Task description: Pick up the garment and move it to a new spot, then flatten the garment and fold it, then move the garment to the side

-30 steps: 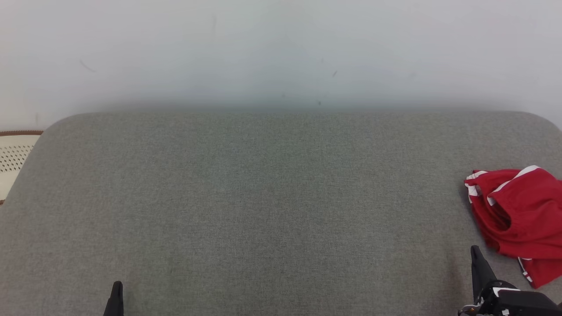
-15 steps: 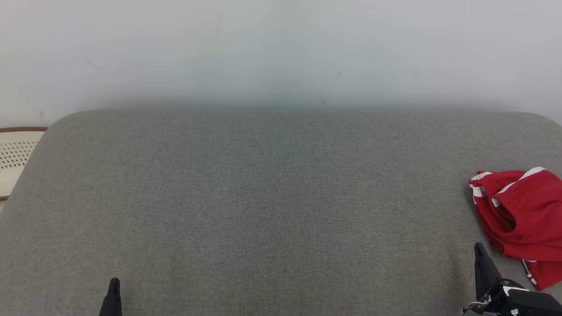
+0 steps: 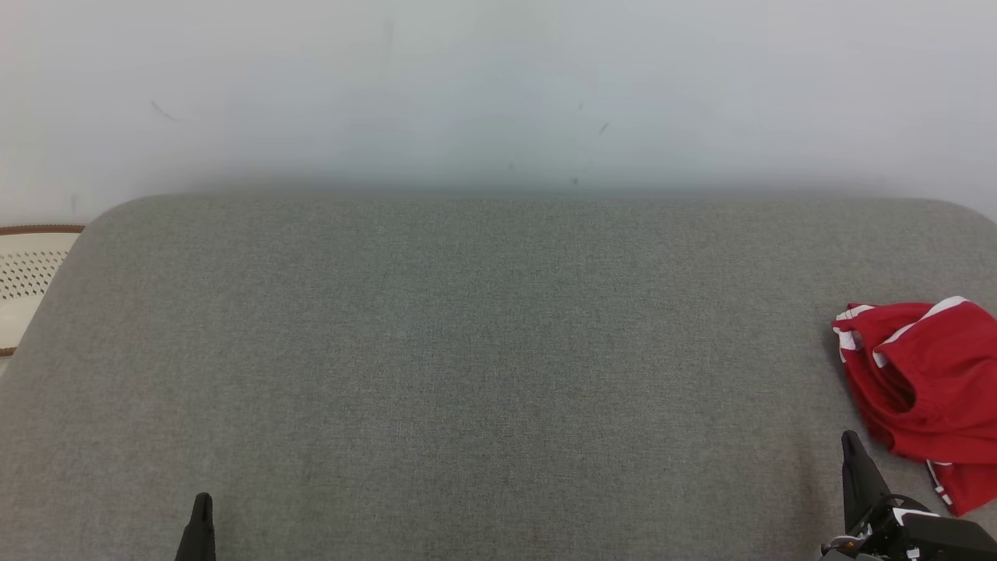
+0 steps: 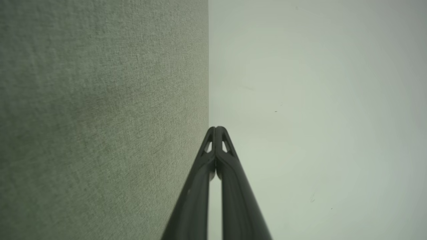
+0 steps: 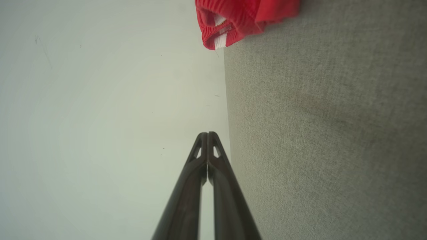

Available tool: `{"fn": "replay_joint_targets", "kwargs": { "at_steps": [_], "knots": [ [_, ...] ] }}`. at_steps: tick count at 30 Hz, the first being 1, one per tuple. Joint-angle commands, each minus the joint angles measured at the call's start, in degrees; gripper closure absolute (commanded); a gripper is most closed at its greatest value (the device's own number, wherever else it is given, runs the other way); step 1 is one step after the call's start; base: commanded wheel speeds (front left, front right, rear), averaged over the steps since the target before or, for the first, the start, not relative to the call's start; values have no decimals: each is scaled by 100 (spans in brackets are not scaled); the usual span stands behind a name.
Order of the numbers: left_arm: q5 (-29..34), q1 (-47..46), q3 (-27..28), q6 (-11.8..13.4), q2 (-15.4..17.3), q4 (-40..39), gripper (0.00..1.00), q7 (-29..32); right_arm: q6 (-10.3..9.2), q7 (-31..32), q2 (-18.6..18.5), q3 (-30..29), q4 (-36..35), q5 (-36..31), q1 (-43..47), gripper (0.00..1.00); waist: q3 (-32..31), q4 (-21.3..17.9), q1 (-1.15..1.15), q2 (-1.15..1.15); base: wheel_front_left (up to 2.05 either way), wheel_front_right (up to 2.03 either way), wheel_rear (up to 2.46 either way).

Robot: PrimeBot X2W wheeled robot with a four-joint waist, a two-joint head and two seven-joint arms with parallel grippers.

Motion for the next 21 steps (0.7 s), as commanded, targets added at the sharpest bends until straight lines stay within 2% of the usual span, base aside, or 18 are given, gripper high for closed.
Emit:
{"fn": "replay_joint_targets", "kwargs": {
  "at_steps": [1,21],
  "knots": [
    [-23,-59,10,-18,21,-1,100,3,2,6,12,-5,-7,7,-44,100,0,0,0,0,0,0,0],
    [-24,-58,10,-17,21,-1,100,3,2,8,14,-7,-7,4,-44,100,0,0,0,0,0,0,0]
  ]
}}
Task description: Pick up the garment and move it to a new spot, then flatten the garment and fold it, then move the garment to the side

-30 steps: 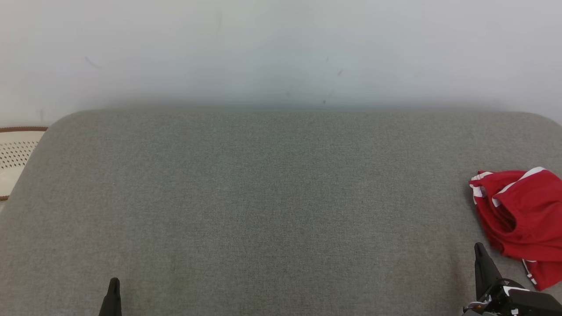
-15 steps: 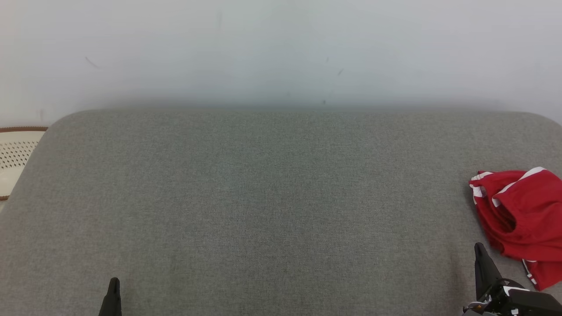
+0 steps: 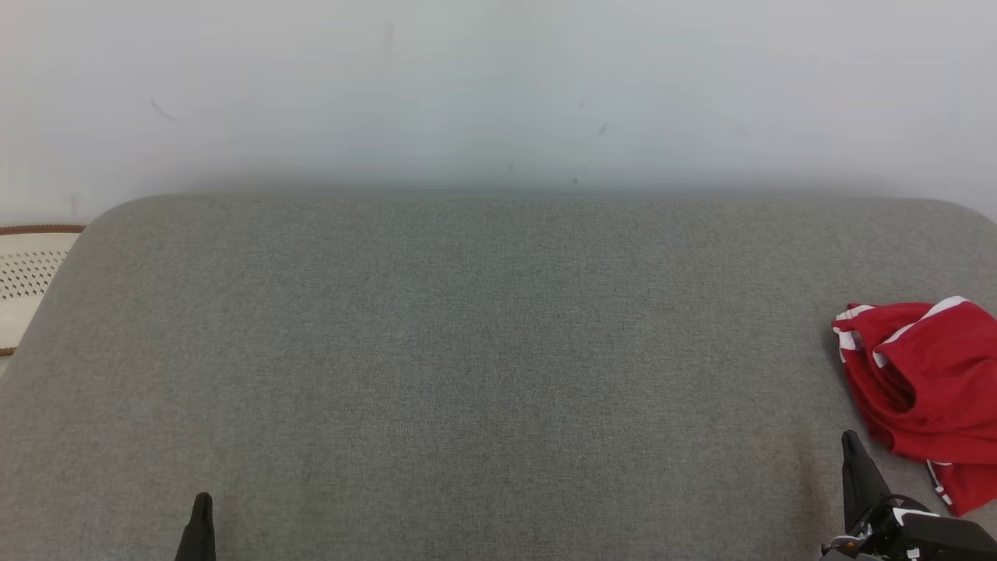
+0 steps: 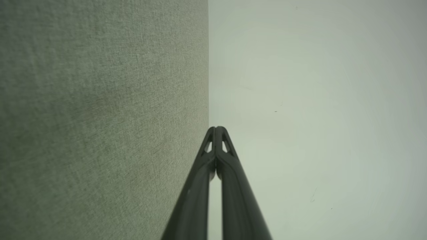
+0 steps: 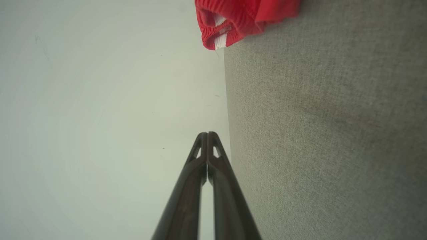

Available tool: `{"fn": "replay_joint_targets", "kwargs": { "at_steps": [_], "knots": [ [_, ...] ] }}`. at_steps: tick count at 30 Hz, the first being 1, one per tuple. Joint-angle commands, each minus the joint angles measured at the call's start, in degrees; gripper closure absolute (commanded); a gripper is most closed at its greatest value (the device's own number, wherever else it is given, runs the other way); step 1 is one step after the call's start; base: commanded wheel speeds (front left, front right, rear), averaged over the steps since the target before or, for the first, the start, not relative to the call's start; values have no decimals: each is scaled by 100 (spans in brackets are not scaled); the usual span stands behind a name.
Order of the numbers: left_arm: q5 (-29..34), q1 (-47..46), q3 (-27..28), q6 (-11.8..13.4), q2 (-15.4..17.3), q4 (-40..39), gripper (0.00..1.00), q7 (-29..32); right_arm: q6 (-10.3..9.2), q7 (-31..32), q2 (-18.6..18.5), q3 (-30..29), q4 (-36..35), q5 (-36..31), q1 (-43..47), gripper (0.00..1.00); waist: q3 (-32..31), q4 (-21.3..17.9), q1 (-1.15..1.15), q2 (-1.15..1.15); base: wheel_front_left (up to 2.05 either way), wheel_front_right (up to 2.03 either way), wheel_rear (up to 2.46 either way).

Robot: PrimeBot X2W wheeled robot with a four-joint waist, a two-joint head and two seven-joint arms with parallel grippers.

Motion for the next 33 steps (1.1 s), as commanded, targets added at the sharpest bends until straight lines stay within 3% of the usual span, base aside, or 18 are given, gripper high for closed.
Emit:
{"fn": "replay_joint_targets", "kwargs": {
  "at_steps": [1,33],
  "knots": [
    [-24,-57,10,-16,21,0,100,3,2,8,13,-6,-7,4,-43,100,0,0,0,0,0,0,0],
    [-24,-56,10,-16,22,-1,100,3,2,10,14,-8,-7,1,-43,100,0,0,0,0,0,0,0]
  ]
}}
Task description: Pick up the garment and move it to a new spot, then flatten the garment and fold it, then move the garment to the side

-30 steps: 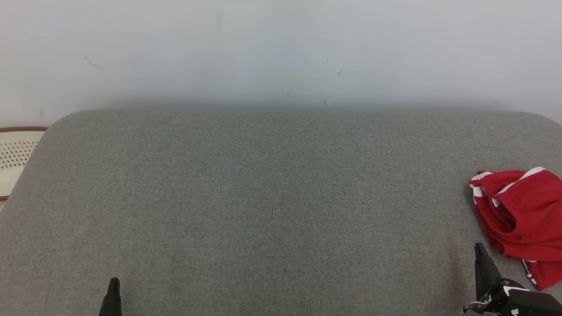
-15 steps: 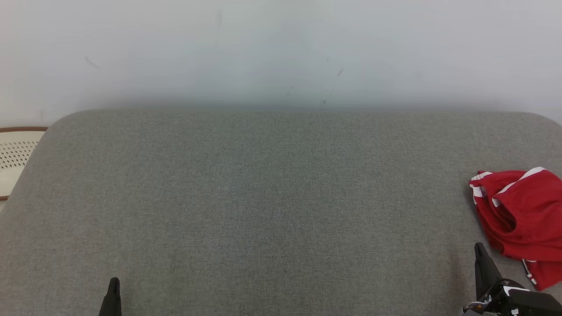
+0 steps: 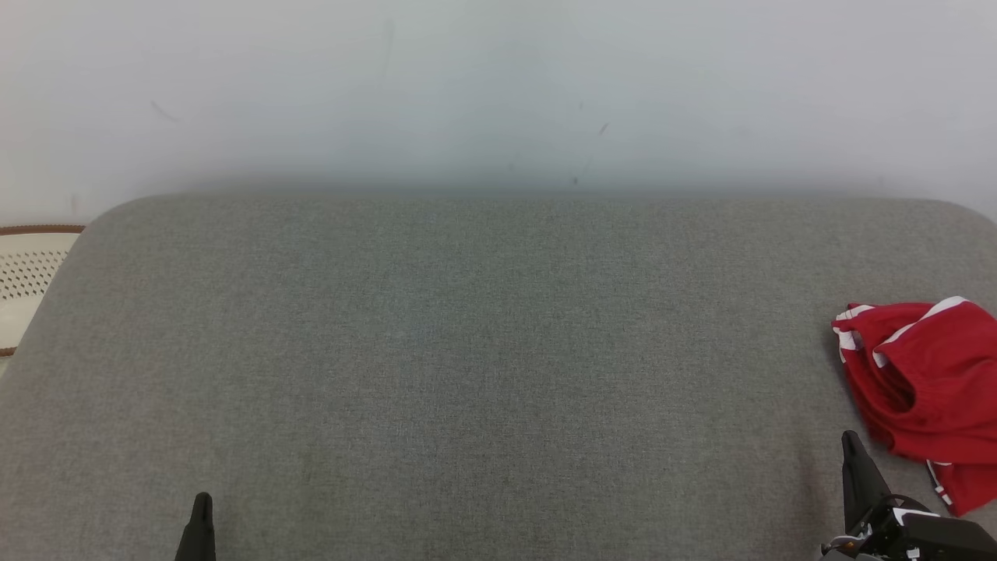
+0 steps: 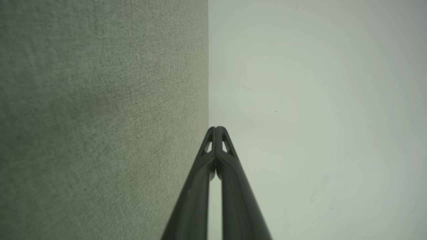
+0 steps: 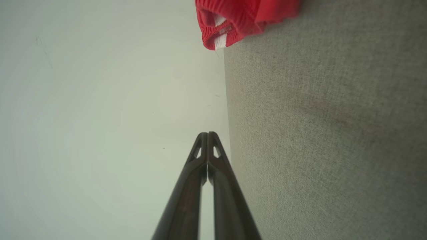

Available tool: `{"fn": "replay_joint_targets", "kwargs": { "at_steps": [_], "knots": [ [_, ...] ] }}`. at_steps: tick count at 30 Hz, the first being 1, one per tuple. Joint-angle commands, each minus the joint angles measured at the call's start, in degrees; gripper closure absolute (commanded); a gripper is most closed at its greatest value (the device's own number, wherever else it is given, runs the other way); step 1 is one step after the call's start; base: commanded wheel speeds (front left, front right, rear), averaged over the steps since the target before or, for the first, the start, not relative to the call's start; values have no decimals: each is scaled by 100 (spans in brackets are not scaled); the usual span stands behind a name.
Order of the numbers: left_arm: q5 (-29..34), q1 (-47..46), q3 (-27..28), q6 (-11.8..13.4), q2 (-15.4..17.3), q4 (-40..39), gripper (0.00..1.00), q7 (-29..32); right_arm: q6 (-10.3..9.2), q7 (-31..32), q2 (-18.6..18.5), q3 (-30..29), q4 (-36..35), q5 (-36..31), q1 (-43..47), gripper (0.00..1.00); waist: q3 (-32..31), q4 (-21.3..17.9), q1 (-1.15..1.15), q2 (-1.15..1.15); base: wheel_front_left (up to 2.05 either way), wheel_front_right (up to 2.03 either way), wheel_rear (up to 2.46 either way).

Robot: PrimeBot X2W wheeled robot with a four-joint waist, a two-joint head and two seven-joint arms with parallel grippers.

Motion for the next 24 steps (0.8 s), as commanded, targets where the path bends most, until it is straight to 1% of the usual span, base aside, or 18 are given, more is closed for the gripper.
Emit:
{"fn": "replay_joint_targets", "kwargs": {
  "at_steps": [1,24],
  "knots": [
    [-24,-55,10,-16,22,-1,100,3,2,10,13,-4,-7,1,-43,100,0,0,1,0,0,0,0],
    [-24,-55,10,-16,22,-1,100,2,2,11,13,-6,-6,0,-43,100,0,0,1,0,0,0,0]
  ]
}}
